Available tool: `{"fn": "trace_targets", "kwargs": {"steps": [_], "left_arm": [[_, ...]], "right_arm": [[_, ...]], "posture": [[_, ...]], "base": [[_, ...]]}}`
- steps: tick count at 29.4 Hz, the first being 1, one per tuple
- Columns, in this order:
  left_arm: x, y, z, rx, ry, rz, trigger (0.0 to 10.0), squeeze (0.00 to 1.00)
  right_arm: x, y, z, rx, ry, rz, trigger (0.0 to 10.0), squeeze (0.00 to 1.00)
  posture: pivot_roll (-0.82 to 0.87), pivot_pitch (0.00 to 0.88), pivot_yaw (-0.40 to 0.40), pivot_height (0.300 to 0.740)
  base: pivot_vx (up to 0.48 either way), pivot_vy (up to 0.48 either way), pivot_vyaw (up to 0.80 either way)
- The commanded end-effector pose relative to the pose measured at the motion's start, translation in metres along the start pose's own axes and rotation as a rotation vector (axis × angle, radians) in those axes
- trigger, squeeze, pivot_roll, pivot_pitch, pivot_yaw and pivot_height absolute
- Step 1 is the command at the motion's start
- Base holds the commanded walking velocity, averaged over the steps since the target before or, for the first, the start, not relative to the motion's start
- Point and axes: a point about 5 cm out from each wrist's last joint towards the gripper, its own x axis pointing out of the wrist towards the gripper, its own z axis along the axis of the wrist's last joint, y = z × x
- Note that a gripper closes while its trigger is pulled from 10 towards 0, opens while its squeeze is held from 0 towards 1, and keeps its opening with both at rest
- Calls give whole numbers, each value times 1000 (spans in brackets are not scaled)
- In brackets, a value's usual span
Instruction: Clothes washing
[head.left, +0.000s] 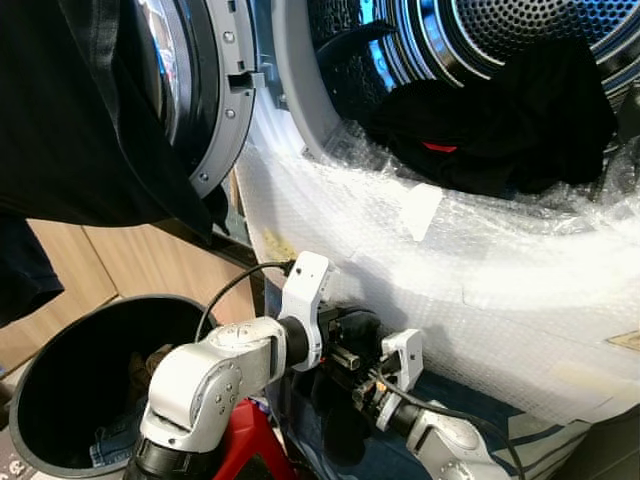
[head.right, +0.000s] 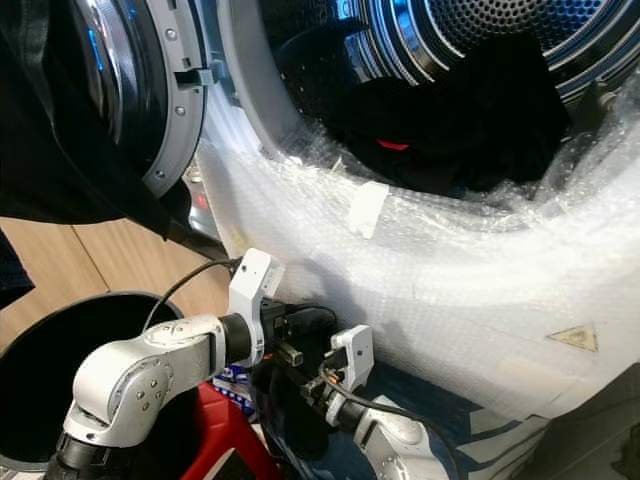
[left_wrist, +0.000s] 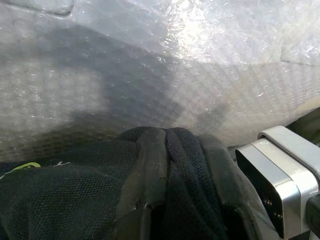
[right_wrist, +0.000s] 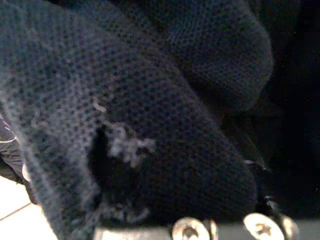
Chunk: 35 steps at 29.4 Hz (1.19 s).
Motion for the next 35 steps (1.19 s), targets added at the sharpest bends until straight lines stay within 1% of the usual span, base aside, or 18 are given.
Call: {"fn": "trace_targets", "kwargs": {"steps": [1, 2, 5, 6, 7, 8, 9, 10, 11, 15, 18, 19, 20, 24, 25, 27, 30, 35], "left_arm": [[1, -2, 10, 39, -31, -2, 0, 0], [1, 0, 11, 78, -26, 19, 0, 0], [0, 0, 11, 77, -34, 35, 0, 0], [0, 0, 10, 79, -34, 39, 1176, 0], [0, 0, 9, 85, -30, 42, 4706, 0], [0, 0, 8, 96, -25, 45, 7647, 0], [0, 0, 7, 103, -22, 47, 7647, 0], [1, 3, 6, 149, -4, 78, 10000, 0], [2, 4, 5, 174, 2, 91, 10000, 0], [1, 3, 5, 158, -22, 97, 10000, 0], [0, 3, -3, 150, 3, 109, 10000, 0], [0, 2, -2, 154, 3, 103, 10000, 475], [1, 3, 2, 159, -9, 97, 10000, 1000], [0, 5, 7, 173, -27, 105, 10000, 1000], [-2, 5, 4, 204, -3, 98, 10000, 1000], [-4, 4, 0, 239, 26, 84, 10000, 1000], [-7, 3, 2, 230, 18, 85, 10000, 1000], [-25, 7, 12, 221, -8, 84, 10000, 1000]], "right_arm": [[3, 5, 10, -24, -41, 32, 0, 0], [3, 6, 11, -30, -44, 40, 0, 0], [2, 8, 13, -22, -61, 48, 0, 0], [2, 9, 13, -9, -70, 55, 0, 0], [1, 11, 12, 0, -72, 62, 0, 0], [0, 12, 11, 2, -67, 68, 0, 0], [-1, 13, 9, 2, -62, 71, 0, 0], [-2, 13, 6, 5, -45, 77, 0, 0], [-3, 13, 6, 7, -41, 80, 0, 0], [-4, 16, 10, 2, -50, 94, 0, 0], [-6, 18, 8, 23, -59, 97, 0, 0], [-5, 17, 7, 23, -55, 96, 0, 0], [-5, 16, 7, 18, -50, 96, 0, 0], [-6, 17, 9, 15, -47, 107, 0, 0], [-6, 19, 9, 17, -45, 113, 0, 0], [-7, 20, 8, 19, -44, 116, 0, 0], [-6, 23, 8, 17, -42, 127, 0, 0], [-10, 21, 6, 14, -32, 122, 0, 0]], "posture": [[158, 0, 58, 740], [158, 0, 66, 740], [157, 0, 66, 740], [158, 0, 65, 740], [162, 0, 62, 740], [164, 0, 59, 740], [164, 0, 59, 740], [165, 0, 53, 740], [164, 0, 49, 740], [155, 0, 53, 740], [158, 0, 52, 740], [158, 0, 52, 740], [155, 0, 54, 740], [157, 0, 50, 740], [153, 0, 52, 740], [153, 0, 52, 740], [156, 9, 55, 740], [164, 22, 51, 740]], "base": [[0, 0, 0], [0, 0, 0], [0, 0, 0], [0, 0, 0], [0, 0, 0], [0, 0, 0], [0, 0, 0], [0, 0, 0], [0, 0, 0], [0, 0, 0], [0, 0, 0], [0, 0, 0], [0, 0, 0], [0, 0, 0], [0, 0, 0], [0, 0, 0], [0, 0, 0], [0, 0, 0]]}}
